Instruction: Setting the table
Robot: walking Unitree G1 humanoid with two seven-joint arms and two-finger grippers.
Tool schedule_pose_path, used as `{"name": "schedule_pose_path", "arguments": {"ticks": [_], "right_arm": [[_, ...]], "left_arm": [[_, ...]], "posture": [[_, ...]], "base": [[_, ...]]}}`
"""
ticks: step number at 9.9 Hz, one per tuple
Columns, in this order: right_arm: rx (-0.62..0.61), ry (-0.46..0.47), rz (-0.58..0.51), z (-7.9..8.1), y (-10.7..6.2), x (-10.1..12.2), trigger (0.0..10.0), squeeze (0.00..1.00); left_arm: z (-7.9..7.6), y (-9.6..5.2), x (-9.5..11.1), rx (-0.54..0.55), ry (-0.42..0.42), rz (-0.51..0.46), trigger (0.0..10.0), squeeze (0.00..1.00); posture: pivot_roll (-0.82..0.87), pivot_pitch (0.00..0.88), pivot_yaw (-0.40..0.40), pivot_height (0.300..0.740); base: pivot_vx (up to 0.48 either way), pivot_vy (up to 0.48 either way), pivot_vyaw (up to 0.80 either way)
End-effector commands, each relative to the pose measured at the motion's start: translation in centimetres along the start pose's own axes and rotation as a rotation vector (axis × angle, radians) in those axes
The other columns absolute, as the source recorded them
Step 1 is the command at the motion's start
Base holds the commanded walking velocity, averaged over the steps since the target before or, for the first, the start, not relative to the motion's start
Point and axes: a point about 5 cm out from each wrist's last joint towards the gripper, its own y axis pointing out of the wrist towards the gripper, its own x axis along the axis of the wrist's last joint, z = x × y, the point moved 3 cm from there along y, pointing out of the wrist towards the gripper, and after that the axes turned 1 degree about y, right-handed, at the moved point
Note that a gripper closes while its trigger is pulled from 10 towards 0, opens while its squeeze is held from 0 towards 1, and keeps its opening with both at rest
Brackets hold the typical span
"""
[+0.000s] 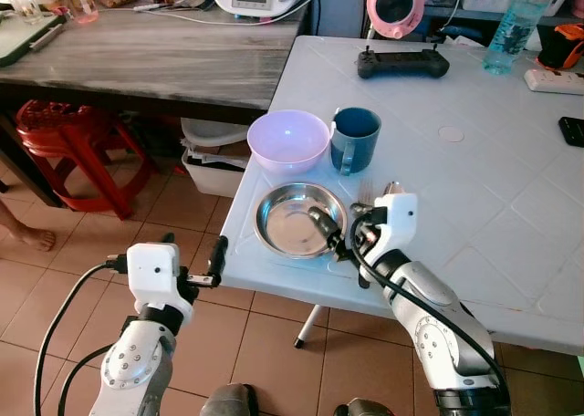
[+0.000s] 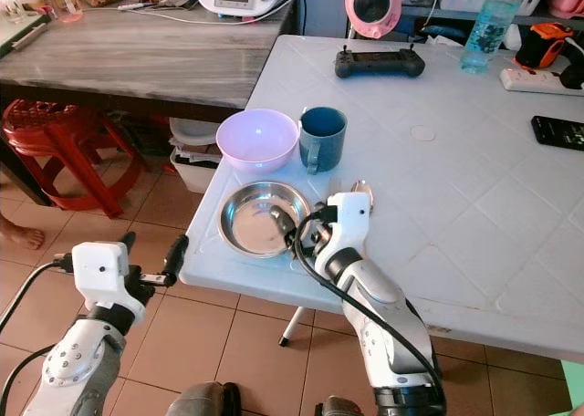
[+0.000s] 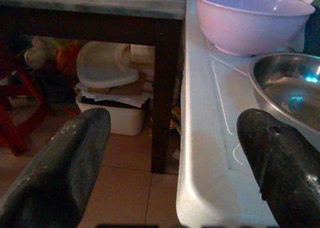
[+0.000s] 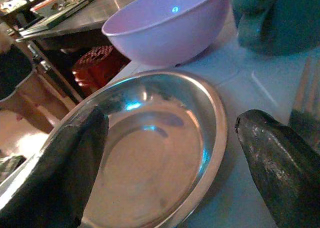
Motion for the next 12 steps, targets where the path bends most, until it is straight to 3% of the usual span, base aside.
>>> {"name": "schedule_pose_path", "arguments": {"ticks": [1,3,4,5,6,9,12], "right_arm": [[0.018,0.016,0.011,0.4,0.1,-0.1,10.0,0.00],[0.013,0.041,0.042,0.3,0.0,-0.5,10.0,0.00],[-0.005,0.062,0.050,-0.1,0.2,-0.5,9.5,0.00],[-0.026,0.053,0.069,-0.5,0.4,-0.7,1.5,0.00],[-0.024,0.017,0.077,-0.5,0.7,-0.6,0.0,0.00],[-0.028,0.023,0.151,-0.5,1.3,-0.7,0.4,0.00],[-0.030,0.014,0.216,-0.5,1.7,-1.2,0.0,0.00]], "left_arm": [[-0.2,-0.2,0.2,-0.017,0.000,-0.001,10.0,0.00],[-0.4,-0.3,0.1,-0.014,-0.004,0.004,10.0,0.00],[-0.5,-0.3,0.0,-0.015,-0.007,0.005,10.0,0.00],[-0.5,-0.4,0.1,-0.016,-0.006,0.006,10.0,0.00],[-0.5,-0.4,0.1,-0.020,-0.010,0.006,10.0,0.00],[-0.7,-0.5,0.1,-0.028,-0.013,0.009,10.0,0.00],[-1.0,-0.3,0.1,-0.045,-0.014,0.010,10.0,0.00]], "posture": [[0.09,0.114,0.047,0.740],[0.09,0.120,0.039,0.740],[0.09,0.122,0.038,0.740],[0.10,0.125,0.039,0.740],[0.10,0.126,0.040,0.740],[0.09,0.129,0.042,0.740],[0.09,0.127,0.043,0.740]], "base": [[0.000,0.000,0.00],[0.000,0.000,0.00],[0.000,0.000,0.00],[0.000,0.000,0.00],[0.000,0.000,0.00],[0.000,0.000,0.00],[0.000,0.000,0.00]]}}
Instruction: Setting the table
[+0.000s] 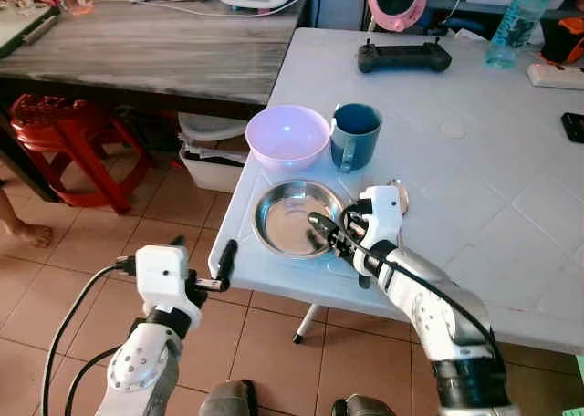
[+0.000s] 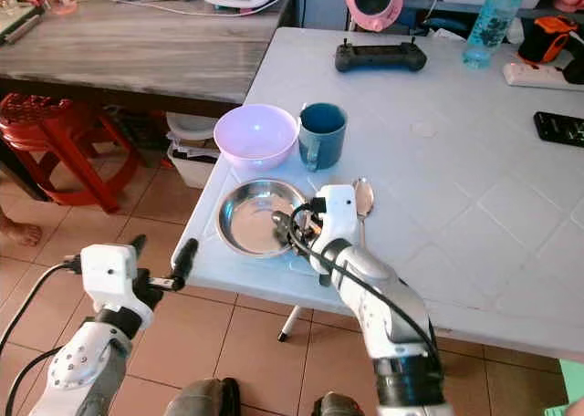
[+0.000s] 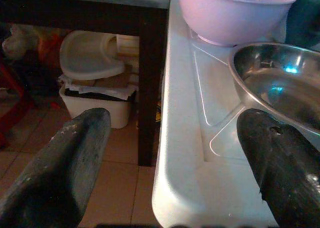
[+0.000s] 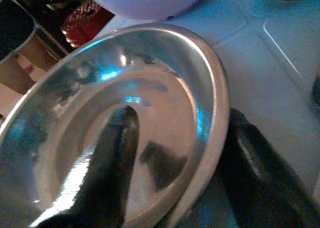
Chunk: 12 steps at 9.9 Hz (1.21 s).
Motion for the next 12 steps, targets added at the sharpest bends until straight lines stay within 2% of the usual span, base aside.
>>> {"name": "schedule_pose_path", "arguments": {"ticks": [1,3,6,10,12], "right_arm": [[-0.010,0.013,0.063,-0.1,0.2,-1.1,0.0,0.00],[-0.054,0.024,0.143,-1.0,0.2,-2.2,0.0,0.00],[-0.079,0.064,0.197,-1.6,0.1,-3.1,0.0,0.00],[-0.113,0.101,0.220,-2.3,0.2,-3.4,0.0,0.00],[-0.190,0.134,0.211,-3.5,0.1,-3.4,0.0,0.00]], "left_arm": [[0.1,0.0,0.3,-0.002,0.007,-0.003,10.0,0.00],[0.0,0.1,0.3,-0.004,0.008,-0.006,10.0,0.00],[0.1,0.2,0.4,-0.005,0.008,-0.012,10.0,0.00],[0.0,0.4,0.5,-0.005,0.007,-0.020,10.0,0.00],[0.2,0.5,0.4,0.008,0.016,-0.014,10.0,0.00]], "posture": [[0.09,0.126,0.043,0.740],[0.10,0.122,0.041,0.740],[0.09,0.120,0.040,0.740],[0.09,0.109,0.041,0.740],[0.09,0.103,0.041,0.740]], "base": [[0.000,0.000,0.00],[0.000,0.000,0.00],[0.000,0.000,0.00],[0.000,0.000,0.00],[0.000,0.000,0.00]]}}
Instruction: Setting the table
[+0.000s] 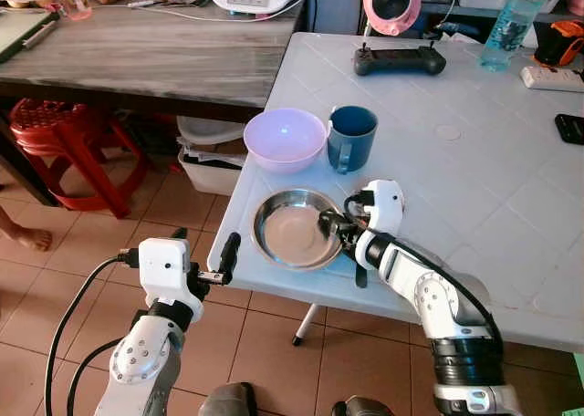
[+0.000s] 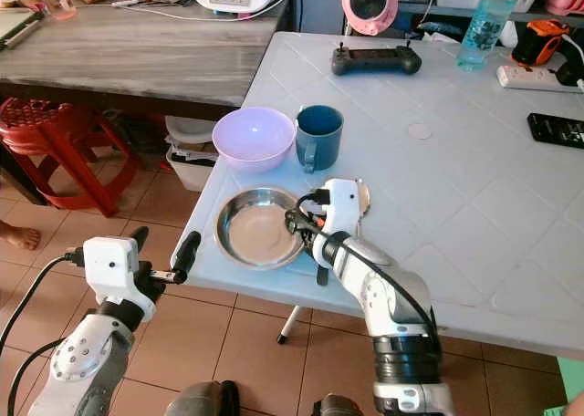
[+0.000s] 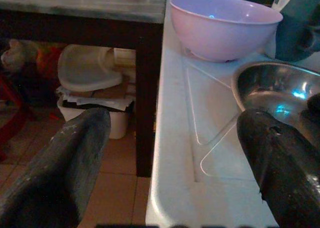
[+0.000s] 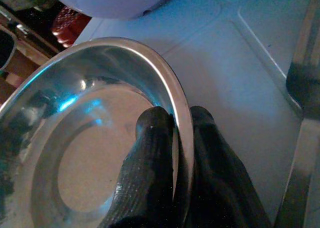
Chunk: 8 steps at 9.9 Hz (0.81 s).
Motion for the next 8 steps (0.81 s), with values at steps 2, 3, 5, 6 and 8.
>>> {"name": "schedule_pose_path", "arguments": {"ticks": [2,3,5,6,8], "right_arm": [[-0.159,0.042,0.114,-3.0,-0.1,-2.9,0.0,0.00],[-0.162,0.044,0.107,-3.1,-0.1,-2.8,0.0,0.00],[-0.158,-0.042,0.084,-2.8,0.0,-2.9,0.0,0.00],[-0.185,-0.027,0.088,-3.1,-0.1,-3.1,0.0,0.00],[-0.207,-0.021,0.077,-3.7,-0.2,-2.9,0.0,0.00]], "left_arm": [[0.6,0.0,-0.3,0.036,0.016,0.012,10.0,0.00],[0.9,0.1,-0.4,0.056,0.031,0.021,10.0,0.00],[2.2,0.1,-1.0,0.166,0.003,0.026,10.0,0.00],[1.8,0.3,-1.4,0.150,-0.012,0.036,10.0,0.00],[1.2,1.0,-1.2,0.136,-0.021,0.024,10.0,0.00]], "posture": [[0.09,0.100,0.039,0.740],[0.09,0.092,0.038,0.740],[0.07,0.083,0.048,0.740],[0.07,0.079,0.046,0.740],[0.07,0.070,0.040,0.740]], "base": [[0.000,0.156,0.00],[0.000,0.480,0.00],[0.000,0.480,0.00],[0.000,0.480,0.00],[0.000,0.480,0.00]]}}
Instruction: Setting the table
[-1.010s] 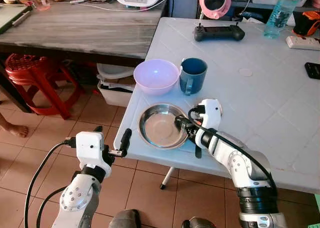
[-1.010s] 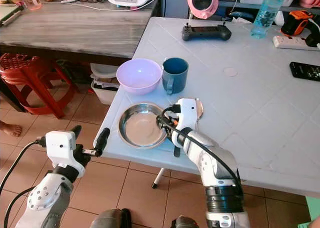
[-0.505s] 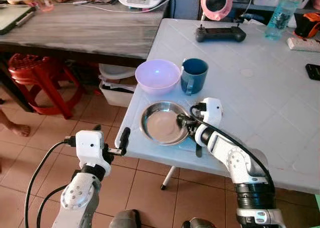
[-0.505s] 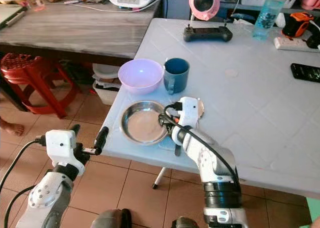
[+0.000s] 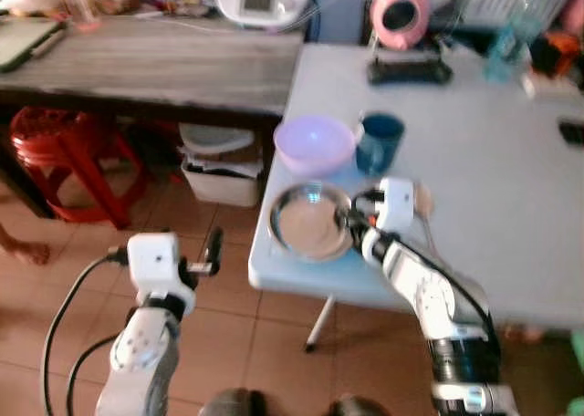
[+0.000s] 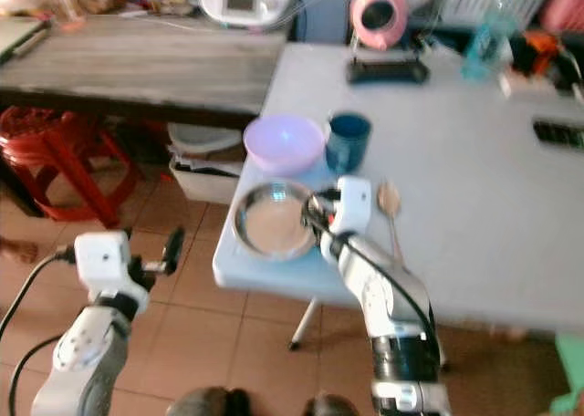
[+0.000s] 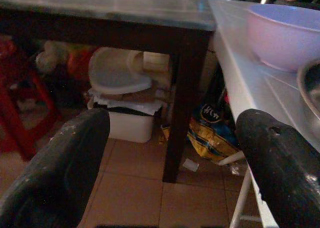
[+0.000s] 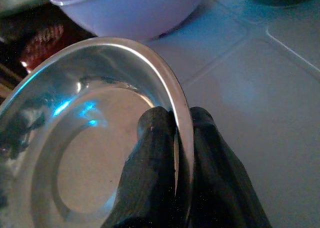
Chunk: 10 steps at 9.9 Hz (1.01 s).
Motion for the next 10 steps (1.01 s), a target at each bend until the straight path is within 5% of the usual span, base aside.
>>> {"name": "schedule_pose_path", "arguments": {"ticks": [1,3,5,6,9,10], "right_arm": [[-0.089,0.007,0.162,-1.8,-0.1,-4.0,0.0,0.00],[-0.089,0.006,0.173,-1.7,-0.1,-4.5,0.0,0.00],[-0.091,-0.002,0.172,-1.8,0.0,-4.8,3.9,0.00],[-0.081,-0.010,0.154,-1.8,0.1,-4.7,10.0,0.00],[-0.070,-0.017,0.133,-1.7,0.2,-4.5,10.0,0.00],[-0.060,-0.056,-0.091,-1.2,0.1,-0.6,10.0,0.00]], "left_arm": [[0.5,-0.1,-0.1,0.015,0.019,0.007,10.0,0.00],[0.6,-0.1,-0.4,0.011,0.022,0.013,10.0,0.00],[0.1,-0.1,-0.7,0.003,0.038,0.016,10.0,0.00],[0.3,0.1,-0.9,0.023,0.025,0.023,10.0,0.00],[0.7,0.3,-1.1,0.046,0.013,0.028,10.0,0.00],[-0.1,2.3,1.0,-0.020,0.064,-0.057,10.0,0.00]], "posture": [[0.07,0.068,0.037,0.740],[0.06,0.059,0.037,0.740],[0.06,0.046,0.058,0.740],[0.06,0.056,0.050,0.740],[0.06,0.059,0.048,0.740],[0.05,0.036,0.043,0.740]], "base": [[0.000,0.480,0.00],[0.000,0.480,0.00],[0.000,0.469,0.00],[0.000,0.458,0.00],[0.000,0.458,0.00],[0.255,0.409,0.00]]}}
